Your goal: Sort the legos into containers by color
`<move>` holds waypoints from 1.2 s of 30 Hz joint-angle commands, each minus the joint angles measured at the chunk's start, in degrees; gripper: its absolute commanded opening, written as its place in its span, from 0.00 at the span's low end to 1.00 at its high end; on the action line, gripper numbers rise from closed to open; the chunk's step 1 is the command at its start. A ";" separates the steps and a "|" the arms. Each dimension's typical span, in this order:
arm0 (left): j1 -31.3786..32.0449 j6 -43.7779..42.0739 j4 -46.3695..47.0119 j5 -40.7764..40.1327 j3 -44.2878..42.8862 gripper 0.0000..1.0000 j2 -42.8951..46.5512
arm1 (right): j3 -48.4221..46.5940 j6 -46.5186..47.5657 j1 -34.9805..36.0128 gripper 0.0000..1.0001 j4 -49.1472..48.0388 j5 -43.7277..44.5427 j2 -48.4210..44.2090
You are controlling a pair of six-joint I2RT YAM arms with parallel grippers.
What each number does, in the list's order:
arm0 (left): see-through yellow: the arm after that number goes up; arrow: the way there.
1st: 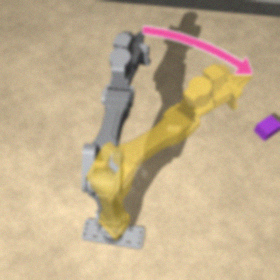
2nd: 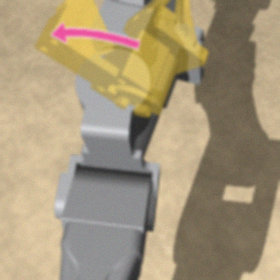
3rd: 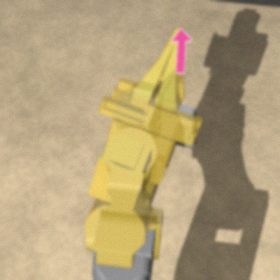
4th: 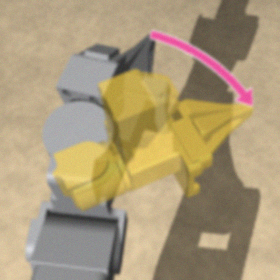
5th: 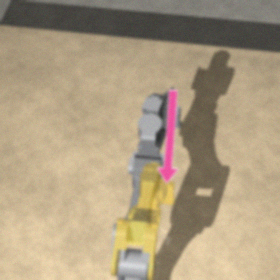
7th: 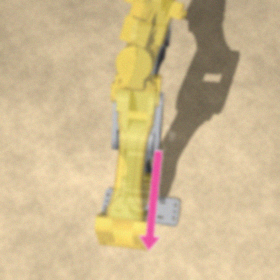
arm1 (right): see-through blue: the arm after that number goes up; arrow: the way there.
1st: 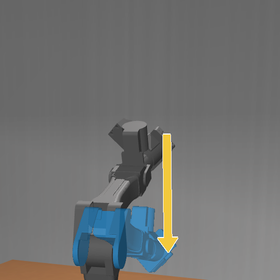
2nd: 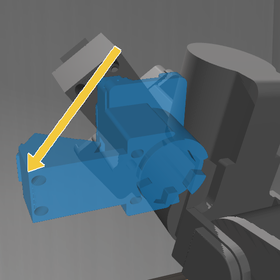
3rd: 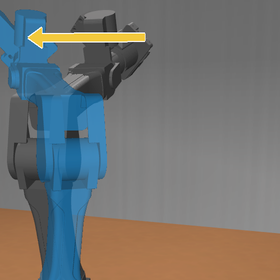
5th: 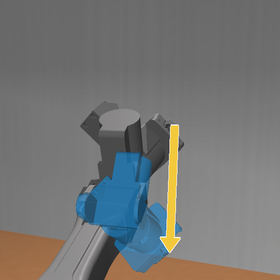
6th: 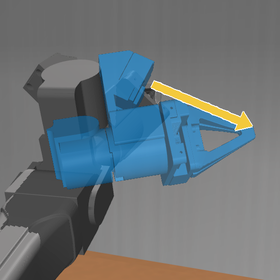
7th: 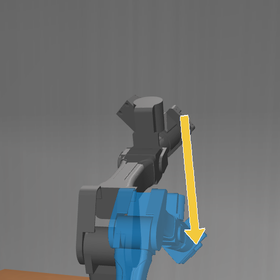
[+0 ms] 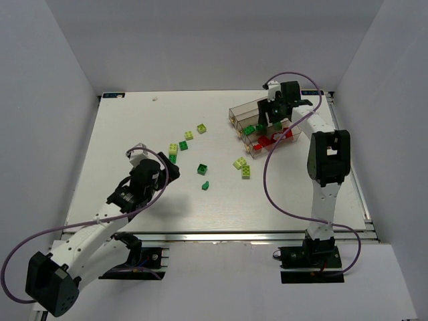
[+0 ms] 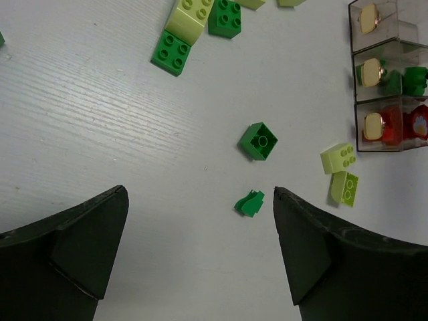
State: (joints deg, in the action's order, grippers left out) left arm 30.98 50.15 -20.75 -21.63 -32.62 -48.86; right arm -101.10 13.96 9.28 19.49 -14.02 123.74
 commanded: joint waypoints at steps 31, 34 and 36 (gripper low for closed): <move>2.06 -23.60 6.00 15.57 -27.57 0.98 -44.20 | 24.63 17.16 -3.83 0.34 7.32 -32.12 -35.06; 3.73 -25.01 3.71 13.02 -31.44 0.97 -48.42 | 26.91 15.93 -4.00 0.42 6.45 -32.12 -37.43; 4.52 -25.89 1.78 11.88 -34.17 0.95 -50.53 | 28.32 15.23 -4.00 0.51 5.74 -31.86 -38.66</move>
State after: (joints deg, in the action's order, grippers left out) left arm 34.02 27.33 -15.55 -8.12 -62.94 -98.61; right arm -73.87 29.82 5.61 25.65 -43.92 88.49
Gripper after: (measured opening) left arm 0.959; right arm 0.493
